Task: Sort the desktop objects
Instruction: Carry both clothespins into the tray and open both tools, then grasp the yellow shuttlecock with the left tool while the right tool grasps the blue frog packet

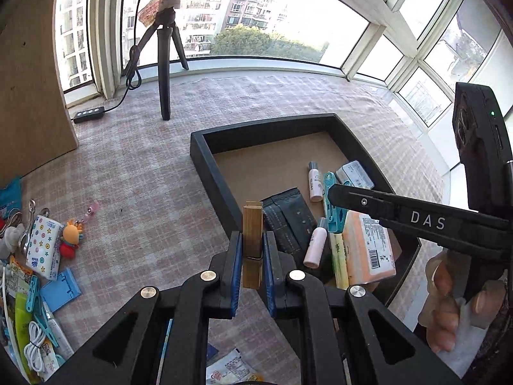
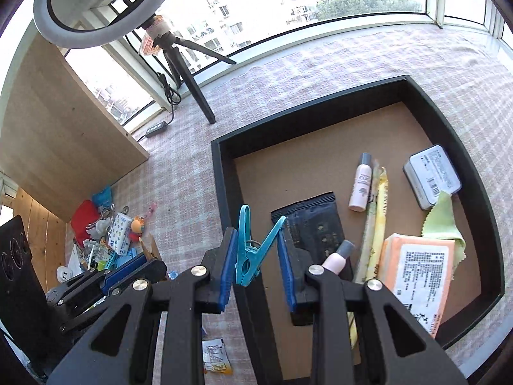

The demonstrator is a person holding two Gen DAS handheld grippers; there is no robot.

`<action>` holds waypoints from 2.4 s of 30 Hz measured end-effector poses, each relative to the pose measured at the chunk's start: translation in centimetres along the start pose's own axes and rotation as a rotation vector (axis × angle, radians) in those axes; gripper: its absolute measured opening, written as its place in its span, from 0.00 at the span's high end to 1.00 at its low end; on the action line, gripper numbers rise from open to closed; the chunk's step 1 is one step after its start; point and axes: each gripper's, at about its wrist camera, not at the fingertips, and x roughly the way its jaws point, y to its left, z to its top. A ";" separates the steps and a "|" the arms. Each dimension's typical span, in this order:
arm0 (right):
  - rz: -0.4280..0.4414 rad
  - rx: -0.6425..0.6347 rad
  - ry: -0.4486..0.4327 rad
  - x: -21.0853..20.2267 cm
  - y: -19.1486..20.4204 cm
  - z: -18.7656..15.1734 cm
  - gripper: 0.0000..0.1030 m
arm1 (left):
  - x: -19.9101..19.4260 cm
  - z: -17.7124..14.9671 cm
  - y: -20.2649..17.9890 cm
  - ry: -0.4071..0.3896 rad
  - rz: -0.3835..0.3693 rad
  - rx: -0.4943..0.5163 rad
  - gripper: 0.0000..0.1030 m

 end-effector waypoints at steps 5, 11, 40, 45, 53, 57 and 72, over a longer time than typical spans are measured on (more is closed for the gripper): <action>-0.060 0.066 -0.041 -2.3 -5.0 0.0 0.75 | 1.0 -0.3 -4.6 0.018 -0.045 0.051 0.89; -0.064 0.135 -0.071 -4.0 -8.6 -0.3 0.50 | 1.0 -0.7 -6.5 0.009 -0.019 0.062 0.43; 0.113 -0.417 0.157 2.4 9.0 -9.6 0.49 | -5.3 -11.6 13.9 0.069 0.197 -0.325 0.45; 0.114 -0.468 0.207 4.4 10.8 -11.0 0.47 | -9.6 -15.3 16.4 0.035 0.225 -0.382 0.45; 0.076 -0.565 0.247 7.3 13.5 -12.7 0.40 | -17.0 -22.3 19.7 -0.014 0.381 -0.445 0.43; 0.042 -0.605 0.266 8.8 14.5 -13.6 0.39 | -16.9 -24.8 20.6 -0.004 0.387 -0.511 0.43; -0.022 -0.618 0.301 11.8 16.3 -13.8 0.38 | -10.3 -22.7 19.8 -0.020 0.311 -0.593 0.57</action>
